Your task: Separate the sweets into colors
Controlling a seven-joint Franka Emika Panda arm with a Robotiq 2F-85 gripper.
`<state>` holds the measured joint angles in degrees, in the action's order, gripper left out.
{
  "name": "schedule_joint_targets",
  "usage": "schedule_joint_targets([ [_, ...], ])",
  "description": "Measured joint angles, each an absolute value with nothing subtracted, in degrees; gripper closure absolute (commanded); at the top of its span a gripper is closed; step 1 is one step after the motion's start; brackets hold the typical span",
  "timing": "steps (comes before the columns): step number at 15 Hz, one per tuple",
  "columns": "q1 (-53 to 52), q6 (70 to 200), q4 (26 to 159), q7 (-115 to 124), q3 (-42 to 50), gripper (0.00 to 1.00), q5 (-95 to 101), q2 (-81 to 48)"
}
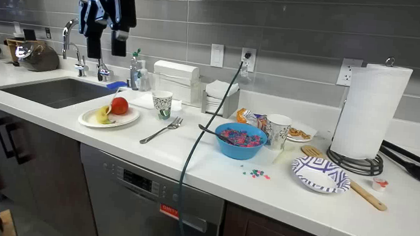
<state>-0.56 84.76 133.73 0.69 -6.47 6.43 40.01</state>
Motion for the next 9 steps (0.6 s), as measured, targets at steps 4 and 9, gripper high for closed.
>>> schedule_joint_targets([
  [4, -0.6, 84.8, 133.7, 0.7, -6.5, 0.00, 6.4, 40.0],
  [9, -0.5, 85.0, 133.8, 1.1, -6.1, 0.00, 6.3, 39.9],
])
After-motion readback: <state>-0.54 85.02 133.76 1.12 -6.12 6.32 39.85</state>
